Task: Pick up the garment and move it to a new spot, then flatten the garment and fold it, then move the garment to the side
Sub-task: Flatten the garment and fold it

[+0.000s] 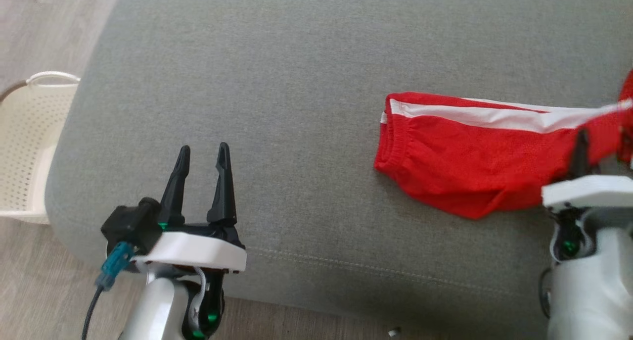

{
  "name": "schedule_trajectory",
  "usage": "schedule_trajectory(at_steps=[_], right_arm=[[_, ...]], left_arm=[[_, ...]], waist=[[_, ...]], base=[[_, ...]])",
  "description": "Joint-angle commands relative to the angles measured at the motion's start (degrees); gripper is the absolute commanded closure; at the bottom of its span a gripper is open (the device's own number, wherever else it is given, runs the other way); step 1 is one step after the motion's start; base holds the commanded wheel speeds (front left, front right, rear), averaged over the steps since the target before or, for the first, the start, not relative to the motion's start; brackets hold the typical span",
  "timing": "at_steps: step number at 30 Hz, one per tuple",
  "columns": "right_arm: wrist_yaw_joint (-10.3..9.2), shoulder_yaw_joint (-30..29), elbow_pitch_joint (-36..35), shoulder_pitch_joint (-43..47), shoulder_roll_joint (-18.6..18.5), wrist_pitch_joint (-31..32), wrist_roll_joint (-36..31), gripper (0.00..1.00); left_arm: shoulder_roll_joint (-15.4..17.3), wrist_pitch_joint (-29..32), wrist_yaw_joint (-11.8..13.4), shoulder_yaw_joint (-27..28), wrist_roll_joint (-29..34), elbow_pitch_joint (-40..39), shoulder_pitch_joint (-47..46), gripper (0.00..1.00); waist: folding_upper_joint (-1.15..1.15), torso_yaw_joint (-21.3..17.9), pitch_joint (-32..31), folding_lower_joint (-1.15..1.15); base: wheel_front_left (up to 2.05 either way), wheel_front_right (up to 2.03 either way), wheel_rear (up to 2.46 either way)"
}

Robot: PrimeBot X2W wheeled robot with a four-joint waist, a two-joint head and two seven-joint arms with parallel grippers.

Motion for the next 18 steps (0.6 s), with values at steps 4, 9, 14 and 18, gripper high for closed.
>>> schedule_trajectory(at_steps=[4, 9, 14, 18], right_arm=[[0.41, 7.92, -3.78, -1.31, 0.42, -1.89, 2.8, 1.0], [0.41, 19.05, -7.5, 0.61, 0.42, -2.82, 6.29, 1.0], [0.41, 27.43, -10.56, 2.85, 0.43, -2.76, 9.36, 1.0], [0.41, 30.1, -9.77, 3.75, 0.43, -2.19, 8.89, 1.0]], left_arm=[[0.24, -0.7, -0.24, 1.8, -0.13, -1.48, -1.21, 0.0], [0.24, -0.7, -0.23, 1.83, -0.13, -1.33, -0.87, 0.0], [0.24, -0.7, -0.23, 1.9, -0.04, -1.27, -0.61, 0.0], [0.24, -0.7, -0.29, 1.9, -0.01, -1.32, -0.49, 0.0]], waist=[[0.0, 0.76, -0.72, 0.0], [0.0, 1.33, -1.43, 0.0], [0.0, 1.65, -1.81, 0.0], [0.0, 2.03, -1.69, 0.0]], base=[[0.0, 0.0, 0.0], [0.0, 0.0, 0.0], [0.0, 0.0, 0.0], [0.0, 0.0, 0.0]])
